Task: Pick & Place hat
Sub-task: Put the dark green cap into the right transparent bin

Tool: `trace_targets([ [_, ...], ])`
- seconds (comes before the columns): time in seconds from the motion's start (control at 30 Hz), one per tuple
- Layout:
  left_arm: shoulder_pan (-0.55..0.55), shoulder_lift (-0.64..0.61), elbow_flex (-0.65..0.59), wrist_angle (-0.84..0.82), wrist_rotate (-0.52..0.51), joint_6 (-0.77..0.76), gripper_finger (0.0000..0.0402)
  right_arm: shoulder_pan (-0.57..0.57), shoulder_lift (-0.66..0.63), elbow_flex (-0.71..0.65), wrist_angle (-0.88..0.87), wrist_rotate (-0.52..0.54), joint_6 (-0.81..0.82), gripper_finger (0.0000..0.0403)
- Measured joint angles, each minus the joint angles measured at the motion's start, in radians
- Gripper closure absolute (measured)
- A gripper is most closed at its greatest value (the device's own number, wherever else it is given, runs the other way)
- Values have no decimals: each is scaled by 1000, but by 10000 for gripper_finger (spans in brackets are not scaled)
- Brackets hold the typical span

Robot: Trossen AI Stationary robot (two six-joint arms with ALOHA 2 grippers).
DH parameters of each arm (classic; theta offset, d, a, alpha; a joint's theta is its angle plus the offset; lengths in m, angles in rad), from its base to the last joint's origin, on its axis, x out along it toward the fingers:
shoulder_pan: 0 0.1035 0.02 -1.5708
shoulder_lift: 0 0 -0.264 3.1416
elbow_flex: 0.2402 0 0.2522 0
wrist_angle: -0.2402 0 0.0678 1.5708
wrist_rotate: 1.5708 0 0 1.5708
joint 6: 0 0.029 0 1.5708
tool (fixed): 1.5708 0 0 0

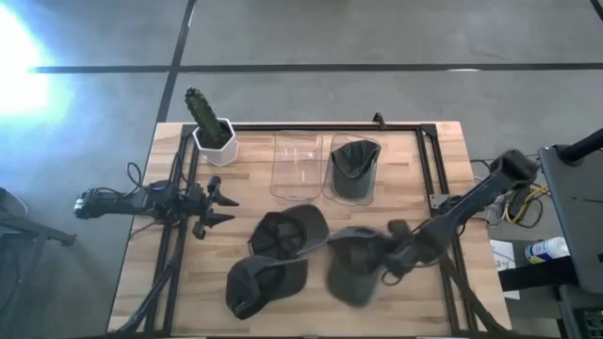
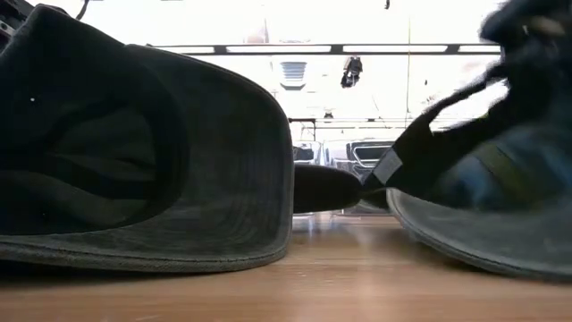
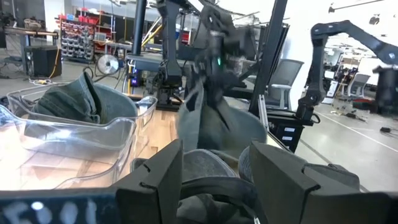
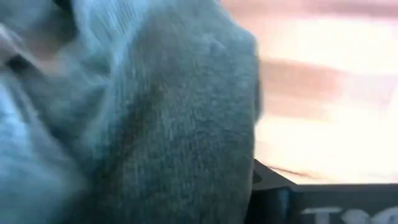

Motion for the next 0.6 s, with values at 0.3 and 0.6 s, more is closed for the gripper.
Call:
trace_targets([
  [0.3,0,3,0,0,0,0,223,-73,-290,77,-75,545,-214,394],
  [0.6,0,3,0,0,0,0,223,-388,-404,215,-63,635,-664,394],
])
